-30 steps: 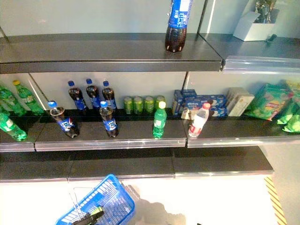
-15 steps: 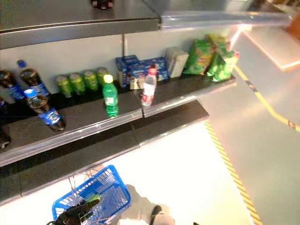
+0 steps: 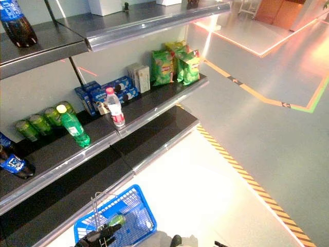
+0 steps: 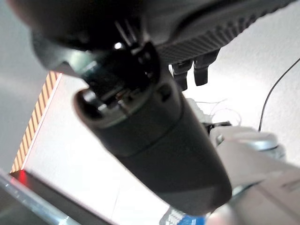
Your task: Pick up the drink and place into the basket.
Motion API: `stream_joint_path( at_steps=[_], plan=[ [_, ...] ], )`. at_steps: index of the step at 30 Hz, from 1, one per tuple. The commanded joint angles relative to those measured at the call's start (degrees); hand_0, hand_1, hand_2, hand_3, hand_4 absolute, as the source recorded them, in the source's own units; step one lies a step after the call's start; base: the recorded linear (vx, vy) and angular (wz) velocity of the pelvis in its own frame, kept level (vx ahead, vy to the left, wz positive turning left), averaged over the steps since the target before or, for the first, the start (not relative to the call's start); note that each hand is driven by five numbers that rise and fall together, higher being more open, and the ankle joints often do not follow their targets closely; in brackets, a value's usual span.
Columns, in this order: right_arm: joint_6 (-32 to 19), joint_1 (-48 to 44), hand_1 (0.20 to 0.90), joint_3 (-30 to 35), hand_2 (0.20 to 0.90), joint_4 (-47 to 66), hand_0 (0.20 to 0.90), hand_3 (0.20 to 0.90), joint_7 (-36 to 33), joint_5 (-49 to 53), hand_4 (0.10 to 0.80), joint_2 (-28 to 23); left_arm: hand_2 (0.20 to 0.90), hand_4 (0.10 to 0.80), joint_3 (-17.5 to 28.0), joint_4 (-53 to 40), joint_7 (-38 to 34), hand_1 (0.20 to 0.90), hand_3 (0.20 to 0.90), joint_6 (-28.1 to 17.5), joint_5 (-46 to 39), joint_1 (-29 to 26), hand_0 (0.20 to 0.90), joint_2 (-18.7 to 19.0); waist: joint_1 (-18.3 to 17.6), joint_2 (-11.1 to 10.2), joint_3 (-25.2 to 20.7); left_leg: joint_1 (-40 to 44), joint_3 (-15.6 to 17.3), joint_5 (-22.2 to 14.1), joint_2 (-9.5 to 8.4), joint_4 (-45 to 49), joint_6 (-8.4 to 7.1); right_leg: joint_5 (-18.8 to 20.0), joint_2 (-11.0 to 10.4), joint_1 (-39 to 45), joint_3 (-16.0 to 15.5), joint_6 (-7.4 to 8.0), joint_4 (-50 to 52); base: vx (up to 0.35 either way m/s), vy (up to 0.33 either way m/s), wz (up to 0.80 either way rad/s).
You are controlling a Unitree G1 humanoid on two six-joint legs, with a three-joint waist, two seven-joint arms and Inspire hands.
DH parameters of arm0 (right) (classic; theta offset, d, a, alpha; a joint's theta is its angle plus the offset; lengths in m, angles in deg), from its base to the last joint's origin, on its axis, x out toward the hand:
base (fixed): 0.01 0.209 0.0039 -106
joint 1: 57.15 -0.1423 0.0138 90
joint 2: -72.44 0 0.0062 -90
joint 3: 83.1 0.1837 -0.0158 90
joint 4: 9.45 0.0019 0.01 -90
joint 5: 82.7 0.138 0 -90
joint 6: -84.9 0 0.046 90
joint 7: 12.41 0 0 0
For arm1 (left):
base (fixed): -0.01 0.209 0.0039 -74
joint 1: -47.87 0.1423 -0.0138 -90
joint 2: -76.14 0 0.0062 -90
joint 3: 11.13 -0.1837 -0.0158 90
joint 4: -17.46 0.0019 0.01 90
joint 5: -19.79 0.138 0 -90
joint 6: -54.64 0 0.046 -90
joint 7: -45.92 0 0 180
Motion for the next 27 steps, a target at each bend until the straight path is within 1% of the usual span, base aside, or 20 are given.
stream_joint_path(
  at_steps=[1,2,3,4,6,7,8,9,10,11,12,13,14,17,20,21,24,25,26,27],
  plan=[
    [-0.85,-3.31,0.900,-0.89,0.900,-1.75,0.900,0.900,-1.22,0.60,0.800,-0.36,0.300,0.100,1.33,-4.96,3.28,0.300,0.200,-3.95,-3.48,-2.40,0.300,2.00,-0.27,-1.27,0.74,-5.52,-5.11,4.80,-3.34,-5.18,-3.96,-4.85,-3.57,5.65,0.89,5.33,1.06,-0.066,-0.076,-0.24],
    [-0.83,-3.50,0.900,-1.06,0.900,-1.67,0.900,0.900,-1.34,0.47,0.800,-0.48,0.300,0.100,1.52,-5.06,3.25,0.300,0.200,-3.93,-3.70,-2.32,0.300,1.87,0.10,-1.24,0.95,-6.30,-6.12,5.39,-3.62,-4.55,-3.34,-4.13,-3.29,5.00,0.86,4.61,1.24,-0.059,-0.130,-0.31],
    [-0.71,-4.06,0.900,-1.37,0.900,-1.69,0.900,0.900,-1.32,-0.31,0.800,-0.95,0.300,0.100,1.93,-4.83,3.85,0.300,0.200,-4.23,-4.21,-1.69,0.300,1.52,0.99,-1.20,1.06,-6.98,-11.03,3.89,-5.20,-2.93,-2.81,-4.54,-2.84,4.74,2.48,4.11,1.55,-0.022,-0.254,-0.42],
    [-0.89,-4.09,0.900,-0.98,0.900,-1.89,0.900,0.900,-1.16,-1.00,0.800,-1.70,0.300,0.100,2.15,-4.18,4.97,0.300,0.200,-4.41,-3.96,-0.70,0.300,1.09,2.03,-1.24,1.60,-9.12,-13.48,1.48,-8.36,3.25,-2.11,-4.65,-2.67,5.83,2.99,3.38,1.01,0.047,-0.258,-0.44],
    [-0.87,-3.77,0.900,-0.31,0.900,-1.58,0.900,0.900,-1.14,-0.80,0.800,-2.07,0.300,0.100,1.78,-4.26,5.42,0.300,0.200,-4.11,-3.39,-0.31,0.300,0.90,2.62,-1.08,2.15,-11.46,-11.30,0.45,-10.60,5.13,-1.44,-4.55,-2.93,6.78,1.69,3.46,0.77,0.083,-0.147,-0.57],
    [-0.82,-3.73,0.900,-0.21,0.900,-1.54,0.900,0.900,-1.14,-0.44,0.800,-2.19,0.300,0.100,1.62,-4.37,5.56,0.300,0.200,-3.98,-3.02,-0.08,0.300,0.92,2.81,-0.72,2.35,-11.72,-10.50,-0.46,-11.55,4.73,-1.62,-5.62,-2.68,7.81,1.56,3.96,0.82,0.124,-0.071,-0.39],
    [-0.84,-3.77,0.900,-0.19,0.900,-1.58,0.900,0.900,-1.11,-0.09,0.800,-2.26,0.300,0.100,1.55,-4.36,5.73,0.300,0.200,-3.94,-2.85,0.04,0.300,0.98,2.88,-0.39,2.59,-12.15,-9.05,-0.18,-12.15,4.13,-1.51,-5.99,-2.38,8.34,1.06,4.05,0.89,0.107,-0.031,-0.20],
    [-0.85,-3.78,0.900,-0.19,0.900,-1.60,0.900,0.900,-1.10,-0.06,0.800,-2.29,0.300,0.100,1.55,-4.35,5.75,0.300,0.200,-3.94,-2.84,0.04,0.300,0.96,2.92,-0.40,2.65,-12.01,-8.99,-0.19,-12.23,4.03,-1.47,-6.02,-2.44,8.40,1.10,4.10,0.90,0.086,-0.046,-0.13],
    [-1.15,-4.09,0.900,-0.04,0.900,-2.18,0.900,0.900,-0.79,0.17,0.800,-2.30,0.300,0.100,1.62,-3.72,6.41,0.300,0.200,-4.18,-2.54,0.12,0.300,1.07,2.97,0.35,2.85,-13.33,-4.24,1.18,-13.41,2.29,-1.10,-6.65,-1.42,9.38,-0.19,4.15,0.80,0.102,-0.042,-0.19],
    [-1.12,-4.19,0.900,-0.09,0.900,-2.33,0.900,0.900,-0.70,0.13,0.800,-2.28,0.300,0.100,1.65,-3.46,6.56,0.300,0.200,-4.36,-2.43,0.18,0.300,1.11,3.07,0.32,2.89,-13.53,-3.40,1.15,-13.91,1.98,-0.92,-7.10,-1.26,9.83,-0.32,4.22,0.79,0.210,-0.105,-0.61],
    [-1.10,-4.61,0.900,-0.38,0.900,-2.87,0.900,0.900,-0.66,-0.72,0.800,-2.03,0.300,0.100,2.10,-2.57,6.88,0.300,0.200,-4.82,-3.02,0.31,0.300,1.13,3.65,0.22,2.55,-15.17,-0.88,1.65,-14.84,1.81,-0.06,-7.76,-0.47,10.63,-1.20,4.00,0.68,0.211,-0.067,-0.59],
    [-1.13,-4.73,0.900,-0.41,0.900,-3.08,0.900,0.900,-0.78,-1.18,0.800,-1.94,0.300,0.100,2.32,-2.33,6.96,0.300,0.200,-4.88,-3.22,0.37,0.300,1.12,3.88,0.17,2.34,-15.43,-0.49,1.81,-14.99,1.62,0.13,-7.97,-0.26,10.78,-1.39,3.91,0.66,0.290,-0.048,-0.36],
    [-1.14,-5.08,0.900,-0.44,0.900,-3.77,0.900,0.900,-0.93,-2.00,0.800,-1.82,0.300,0.100,2.93,-1.84,6.66,0.300,0.200,-4.98,-3.28,0.48,0.300,1.00,4.21,0.12,1.76,-15.07,-0.34,2.11,-15.87,0.23,0.64,-8.31,0.49,11.30,-1.47,3.76,0.21,0.218,0.014,0.33],
    [-1.49,-5.15,0.900,-0.27,0.900,-4.42,0.900,0.900,-0.53,-3.56,0.800,-1.72,0.300,0.100,3.62,-1.23,6.43,0.300,0.200,-5.11,-3.34,0.52,0.300,0.88,4.53,-0.06,1.25,-14.69,-0.08,2.17,-16.15,-0.06,0.83,-8.35,0.69,11.82,-1.88,3.69,-0.18,0.148,0.004,0.23],
    [-2.40,-4.92,0.900,-0.50,0.900,-4.33,0.900,0.900,0.79,-5.74,0.800,-1.59,0.300,0.100,4.96,-0.80,6.74,0.300,0.200,-4.41,-3.53,0.50,0.300,1.38,5.62,-0.65,0.38,-12.59,-0.88,1.39,-17.07,-1.47,2.05,-9.44,0.35,12.98,-3.21,3.87,1.03,0.301,0.028,-0.01],
    [-2.18,-4.96,0.900,-0.55,0.900,-4.17,0.900,0.900,0.14,-5.57,0.800,-1.27,0.300,0.100,5.16,-0.34,6.63,0.300,0.200,-4.12,-3.14,0.42,0.300,1.62,6.08,-0.87,-0.12,-11.36,-1.82,0.85,-17.74,-2.52,2.72,-9.81,0.35,13.02,-3.59,4.03,2.21,0.287,0.050,-0.02],
    [-1.43,-5.39,0.900,-0.91,0.900,-3.05,0.900,0.900,0.14,-5.08,0.800,-0.92,0.300,0.100,5.45,-0.33,6.64,0.300,0.200,-3.26,-3.00,0.01,0.300,3.07,6.59,-1.42,-0.49,-9.05,-4.31,-0.04,-18.46,-3.68,3.90,-9.12,-1.41,10.27,-4.48,5.75,10.91,0.221,0.075,0.14],
    [-1.34,-5.57,0.900,-0.91,0.900,-2.79,0.900,0.900,0.30,-5.00,0.800,-0.94,0.300,0.100,5.66,-0.56,6.75,0.300,0.200,-2.95,-3.28,-0.25,0.300,3.59,6.82,-1.39,-0.41,-8.70,-5.36,-0.42,-18.63,-3.55,4.48,-8.79,-2.64,9.06,-4.37,6.60,15.88,0.148,0.100,0.36],
    [-1.18,-5.80,0.900,-0.69,0.900,-2.68,0.900,0.900,0.20,-4.89,0.800,-0.83,0.300,0.100,5.79,-0.71,6.53,0.300,0.200,-2.82,-3.53,-0.49,0.300,4.08,7.05,-1.61,-0.26,-8.48,-6.93,-0.71,-19.30,-3.39,5.23,-6.93,-4.02,6.93,-3.55,8.24,21.43,0.071,0.088,0.39],
    [-0.98,-6.09,0.900,-0.64,0.900,-2.44,0.900,0.900,-0.11,-4.13,0.800,-0.65,0.300,0.100,5.54,-0.97,6.16,0.300,0.200,-2.85,-3.56,-0.89,0.300,4.40,7.17,-1.12,0.15,-9.03,-7.58,-0.24,-18.89,-2.57,6.50,-2.31,-4.46,3.85,-2.92,8.45,28.95,0.033,0.058,0.47]
  ],
)
